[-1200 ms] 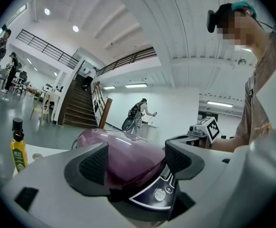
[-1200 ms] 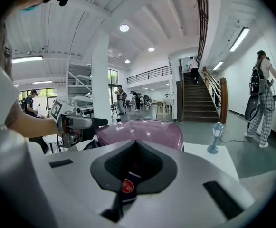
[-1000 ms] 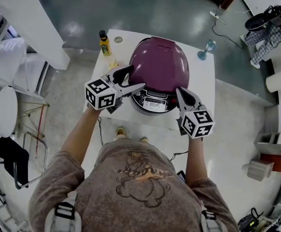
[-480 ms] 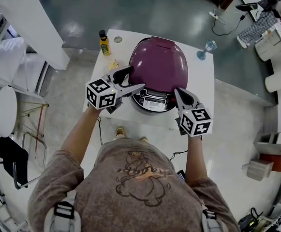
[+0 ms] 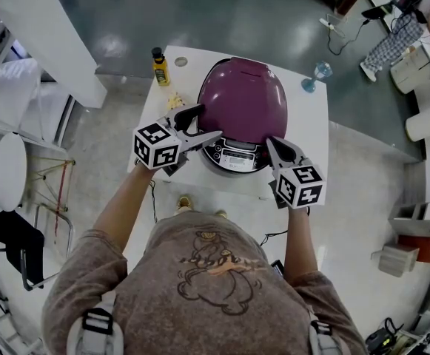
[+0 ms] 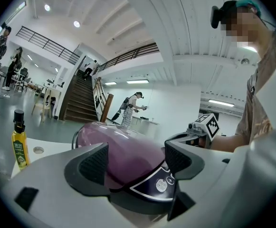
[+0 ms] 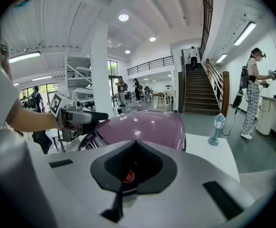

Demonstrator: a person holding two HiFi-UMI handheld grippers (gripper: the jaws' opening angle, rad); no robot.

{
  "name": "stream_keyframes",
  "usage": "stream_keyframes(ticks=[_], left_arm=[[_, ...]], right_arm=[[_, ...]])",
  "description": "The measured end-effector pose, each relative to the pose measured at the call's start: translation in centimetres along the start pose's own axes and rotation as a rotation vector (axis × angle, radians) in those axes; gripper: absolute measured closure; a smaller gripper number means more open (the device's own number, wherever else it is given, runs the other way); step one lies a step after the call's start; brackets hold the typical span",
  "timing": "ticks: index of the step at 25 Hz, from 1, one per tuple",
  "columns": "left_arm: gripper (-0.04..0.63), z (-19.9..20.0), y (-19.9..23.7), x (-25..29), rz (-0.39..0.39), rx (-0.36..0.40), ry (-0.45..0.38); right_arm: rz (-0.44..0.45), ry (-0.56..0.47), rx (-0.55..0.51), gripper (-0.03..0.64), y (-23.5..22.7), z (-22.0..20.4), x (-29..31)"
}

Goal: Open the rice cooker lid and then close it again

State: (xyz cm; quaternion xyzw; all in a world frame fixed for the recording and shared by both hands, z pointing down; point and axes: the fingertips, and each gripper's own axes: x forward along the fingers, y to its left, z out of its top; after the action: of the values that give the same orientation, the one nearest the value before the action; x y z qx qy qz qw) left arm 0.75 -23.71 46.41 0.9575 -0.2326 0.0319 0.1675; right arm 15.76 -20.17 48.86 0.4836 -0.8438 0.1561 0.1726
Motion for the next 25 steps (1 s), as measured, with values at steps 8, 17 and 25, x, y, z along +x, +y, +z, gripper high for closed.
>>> stream_keyframes(ticks=[8, 17, 25], left_arm=[[0.227, -0.03, -0.03, 0.03, 0.0, -0.002, -0.005], [0.227, -0.33, 0.09, 0.09, 0.014, -0.003, -0.004], [0.227, -0.43, -0.11, 0.19, 0.027, 0.008, -0.004]], right_arm=[[-0.006, 0.02, -0.023, 0.612, 0.08, -0.07, 0.02], [0.014, 0.072, 0.0, 0.612, 0.1, -0.52, 0.25], [0.025, 0.095, 0.008, 0.615, 0.11, -0.68, 0.12]])
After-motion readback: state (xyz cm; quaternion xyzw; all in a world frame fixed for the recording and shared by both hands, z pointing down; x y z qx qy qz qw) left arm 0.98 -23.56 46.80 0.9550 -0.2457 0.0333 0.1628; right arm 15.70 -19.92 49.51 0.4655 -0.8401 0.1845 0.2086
